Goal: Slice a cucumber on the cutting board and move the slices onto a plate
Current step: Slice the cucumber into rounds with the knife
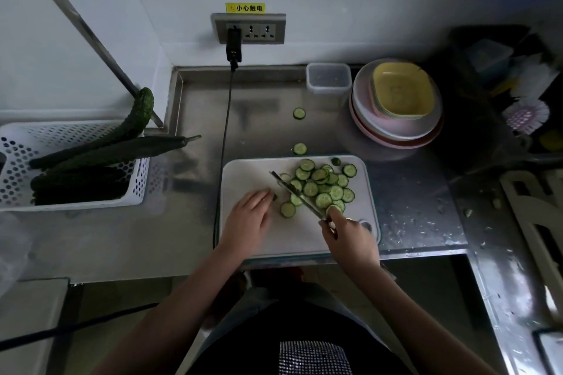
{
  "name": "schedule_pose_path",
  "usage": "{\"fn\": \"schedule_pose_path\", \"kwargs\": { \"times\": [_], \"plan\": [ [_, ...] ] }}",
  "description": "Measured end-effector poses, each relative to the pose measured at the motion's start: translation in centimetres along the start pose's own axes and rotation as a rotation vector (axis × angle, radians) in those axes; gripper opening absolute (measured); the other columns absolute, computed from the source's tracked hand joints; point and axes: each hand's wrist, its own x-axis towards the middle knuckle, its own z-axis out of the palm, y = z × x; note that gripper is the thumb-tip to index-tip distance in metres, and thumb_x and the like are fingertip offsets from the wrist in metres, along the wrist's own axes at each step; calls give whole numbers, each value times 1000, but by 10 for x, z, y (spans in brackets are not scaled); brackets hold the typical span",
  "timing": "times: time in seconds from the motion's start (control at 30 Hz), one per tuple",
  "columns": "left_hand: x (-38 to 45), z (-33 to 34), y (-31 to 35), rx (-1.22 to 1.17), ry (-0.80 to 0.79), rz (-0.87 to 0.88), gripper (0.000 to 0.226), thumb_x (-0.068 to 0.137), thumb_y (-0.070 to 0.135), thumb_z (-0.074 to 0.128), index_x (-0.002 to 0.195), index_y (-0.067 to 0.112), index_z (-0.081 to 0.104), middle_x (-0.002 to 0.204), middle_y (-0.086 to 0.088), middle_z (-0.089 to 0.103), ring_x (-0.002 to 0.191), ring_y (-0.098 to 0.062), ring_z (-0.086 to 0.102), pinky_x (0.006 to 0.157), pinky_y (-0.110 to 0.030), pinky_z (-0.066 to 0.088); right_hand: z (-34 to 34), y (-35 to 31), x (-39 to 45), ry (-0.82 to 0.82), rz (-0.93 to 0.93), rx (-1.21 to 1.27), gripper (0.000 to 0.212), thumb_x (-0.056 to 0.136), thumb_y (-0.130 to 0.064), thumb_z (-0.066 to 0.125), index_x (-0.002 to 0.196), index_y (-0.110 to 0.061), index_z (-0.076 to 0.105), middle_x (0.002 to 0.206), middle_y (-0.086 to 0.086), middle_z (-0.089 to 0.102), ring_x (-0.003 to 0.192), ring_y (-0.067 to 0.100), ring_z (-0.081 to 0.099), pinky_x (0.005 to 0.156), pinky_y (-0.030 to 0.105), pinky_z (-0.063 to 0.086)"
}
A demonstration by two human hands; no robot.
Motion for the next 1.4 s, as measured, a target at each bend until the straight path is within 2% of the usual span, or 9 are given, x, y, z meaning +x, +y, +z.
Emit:
{"fn": "schedule_pose_path", "kwargs": {
  "times": [0.13,0.3,0.5,0.6,0.8,0.93,1.03,1.17,1.4],
  "plan": [
    [7,-14,21,-80,226,101,32,90,14,45,111,1,64,110,-14,61,102,-26,55,90,-36,45,2,14,-3,60,-20,-123,19,93,-32,48,105,-18,43,79,7,67,77,31,62,64,34,46],
    [17,-5,36,18,-37,459,44,92,33,45,118,3,64,122,-11,63,117,-23,55,103,-36,40,3,18,-4,97,-28,-167,22,92,-28,50,109,-16,45,83,6,69,80,30,63,58,31,41],
    [32,-10,42,-20,-279,216,70,89,55,24,128,6,56,134,-9,54,130,-19,44,102,-33,40,5,30,-9,201,-122,-240,49,65,-18,79,92,-20,38,54,1,60,45,25,57,37,25,40],
    [41,-11,37,20,-347,196,75,87,60,17,138,13,47,144,-2,44,136,-14,34,107,-29,32,5,37,-15,224,-122,-268,46,71,-21,75,94,-21,36,60,5,60,46,26,58,38,29,45],
    [43,-6,28,39,-301,174,62,94,50,26,139,11,46,147,-4,39,136,-18,34,111,-34,31,0,50,-24,285,-138,-297,52,59,-21,83,90,-18,42,58,0,59,37,22,55,32,25,38],
    [25,-7,27,-2,-161,151,51,93,40,34,123,9,61,126,-7,61,112,-22,60,82,-36,55,-1,58,-25,297,-123,-289,52,57,-21,86,87,-18,44,55,-3,58,37,21,54,32,24,38],
    [21,-8,27,-51,-182,43,54,92,43,31,129,13,57,114,-9,67,95,-26,67,69,-34,55,-1,61,-26,272,-121,-239,51,61,-20,85,91,-19,44,58,-2,60,38,22,56,33,24,39],
    [27,-7,19,-36,-151,-30,56,95,40,30,132,5,53,127,-14,59,118,-27,55,91,-37,49,-7,66,-26,254,64,-108,24,87,-31,65,104,-19,53,66,2,65,50,26,62,42,29,44],
    [43,-3,6,-25,-145,-104,46,97,32,42,131,3,52,137,-14,50,132,-25,41,108,-37,34,-21,88,31,191,272,-24,31,100,-38,35,125,-29,50,84,9,68,70,29,63,63,36,52]
  ]
}}
